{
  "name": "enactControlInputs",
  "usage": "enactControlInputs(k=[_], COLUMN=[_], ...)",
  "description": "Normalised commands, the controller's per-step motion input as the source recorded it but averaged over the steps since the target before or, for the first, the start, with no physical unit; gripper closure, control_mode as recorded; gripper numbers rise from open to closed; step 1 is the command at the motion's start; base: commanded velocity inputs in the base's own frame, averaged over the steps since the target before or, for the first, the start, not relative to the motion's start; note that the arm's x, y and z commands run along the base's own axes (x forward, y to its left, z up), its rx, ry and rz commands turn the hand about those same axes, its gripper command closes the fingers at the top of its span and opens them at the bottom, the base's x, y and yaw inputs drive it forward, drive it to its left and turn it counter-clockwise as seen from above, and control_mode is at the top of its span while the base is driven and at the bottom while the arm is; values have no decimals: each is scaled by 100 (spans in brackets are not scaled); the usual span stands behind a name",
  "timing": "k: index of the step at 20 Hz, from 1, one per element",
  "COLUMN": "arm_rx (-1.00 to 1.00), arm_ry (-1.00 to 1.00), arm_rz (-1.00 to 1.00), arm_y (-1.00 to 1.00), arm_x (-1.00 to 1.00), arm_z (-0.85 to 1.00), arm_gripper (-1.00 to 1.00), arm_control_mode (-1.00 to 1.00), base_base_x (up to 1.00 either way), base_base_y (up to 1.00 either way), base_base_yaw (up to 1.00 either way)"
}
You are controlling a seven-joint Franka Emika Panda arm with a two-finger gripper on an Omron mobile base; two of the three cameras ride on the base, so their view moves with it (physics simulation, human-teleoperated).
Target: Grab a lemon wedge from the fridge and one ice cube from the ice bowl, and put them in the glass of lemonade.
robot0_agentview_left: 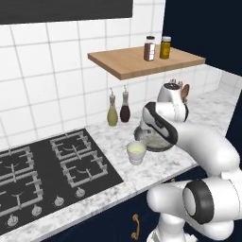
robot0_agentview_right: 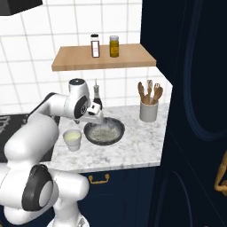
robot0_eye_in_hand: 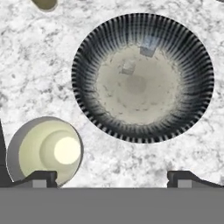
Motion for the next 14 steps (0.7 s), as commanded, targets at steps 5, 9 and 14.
enactControlInputs(k=[5,9,14], arm_rx=[0,-1,-6], arm_ry=[0,0,0], arm_rz=[0,0,0], arm_y=[-33,-18,0], arm_x=[13,9,29], arm_z=[-6,-24,-48], arm_gripper=[-100,-100,-100], arm_control_mode=[-100,-100,-100], base_base_x=[0,0,0], base_base_y=[0,0,0], base_base_yaw=[0,0,0])
